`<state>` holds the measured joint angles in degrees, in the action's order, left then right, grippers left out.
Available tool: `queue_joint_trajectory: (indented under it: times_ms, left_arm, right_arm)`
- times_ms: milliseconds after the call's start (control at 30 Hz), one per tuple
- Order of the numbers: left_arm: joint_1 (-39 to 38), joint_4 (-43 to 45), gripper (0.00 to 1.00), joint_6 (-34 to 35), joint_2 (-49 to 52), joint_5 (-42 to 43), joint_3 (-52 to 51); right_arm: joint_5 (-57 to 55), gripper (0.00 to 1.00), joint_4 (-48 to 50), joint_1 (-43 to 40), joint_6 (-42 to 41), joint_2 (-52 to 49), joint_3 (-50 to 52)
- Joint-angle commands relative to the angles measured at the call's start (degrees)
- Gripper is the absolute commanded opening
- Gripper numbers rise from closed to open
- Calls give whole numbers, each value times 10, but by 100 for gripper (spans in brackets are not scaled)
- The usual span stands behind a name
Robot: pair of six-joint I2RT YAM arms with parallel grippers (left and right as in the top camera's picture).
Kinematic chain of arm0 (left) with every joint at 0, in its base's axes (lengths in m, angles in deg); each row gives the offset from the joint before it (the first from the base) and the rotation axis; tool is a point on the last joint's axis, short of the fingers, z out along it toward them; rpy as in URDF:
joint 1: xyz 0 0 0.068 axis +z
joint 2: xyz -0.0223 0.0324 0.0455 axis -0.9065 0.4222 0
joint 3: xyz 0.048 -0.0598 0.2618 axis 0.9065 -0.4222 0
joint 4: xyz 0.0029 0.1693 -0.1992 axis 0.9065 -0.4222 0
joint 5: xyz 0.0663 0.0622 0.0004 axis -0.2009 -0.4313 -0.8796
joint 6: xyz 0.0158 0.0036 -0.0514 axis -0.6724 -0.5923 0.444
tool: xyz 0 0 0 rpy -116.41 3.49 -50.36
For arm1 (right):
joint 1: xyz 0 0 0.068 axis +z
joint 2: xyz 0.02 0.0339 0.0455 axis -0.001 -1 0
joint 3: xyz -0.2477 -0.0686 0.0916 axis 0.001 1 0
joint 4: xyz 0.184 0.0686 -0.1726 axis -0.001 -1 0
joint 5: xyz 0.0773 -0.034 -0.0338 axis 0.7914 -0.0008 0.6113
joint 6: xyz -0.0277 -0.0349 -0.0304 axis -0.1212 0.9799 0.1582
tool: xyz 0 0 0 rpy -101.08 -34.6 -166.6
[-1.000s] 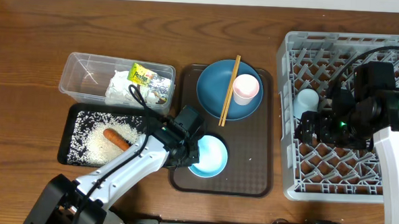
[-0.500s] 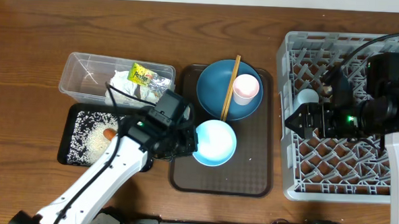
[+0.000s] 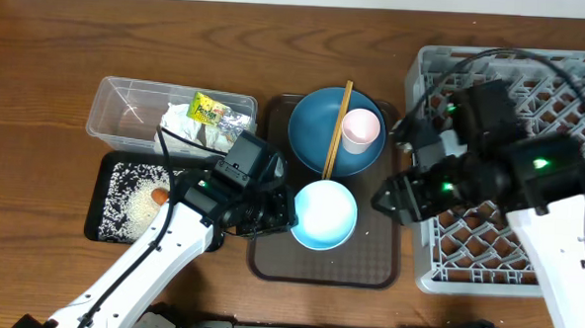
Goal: Sort waste into correct bins and load items into the dishwasher rack
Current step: 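Lift the bowl and close the right gripper on its other rim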
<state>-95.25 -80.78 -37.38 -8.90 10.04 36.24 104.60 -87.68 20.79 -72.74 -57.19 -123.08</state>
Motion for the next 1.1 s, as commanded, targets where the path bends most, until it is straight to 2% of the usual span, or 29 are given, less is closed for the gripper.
queue_joint_trajectory:
  times_ms: [0,133,300,400,433,800,867,967,1067]
  left_arm:
    - [-1,-2,6,5,-4,34,10]
    - [-1,-2,6,5,-4,35,10]
    - [-1,-2,6,3,-4,34,10]
    - [-1,-2,6,0,-4,31,10]
    - [-1,-2,6,0,-4,31,10]
    - [-1,-2,6,1,-4,31,9]
    - [-1,-2,6,1,-4,31,9]
    - [-1,0,6,1,-4,31,9]
    - [-1,2,6,10,-4,32,9]
  right_arm:
    - [-34,59,24,35,-65,2,31]
    - [-35,58,71,63,-96,2,79]
    - [-43,54,104,70,-96,2,131]
    - [-42,42,130,70,-101,2,154]
    - [-42,41,136,70,-103,2,159]
    - [-32,41,179,71,-123,2,193]
    - [-32,39,182,71,-124,2,195]
    - [-32,31,186,71,-125,2,195]
    - [-32,30,186,71,-126,2,195]
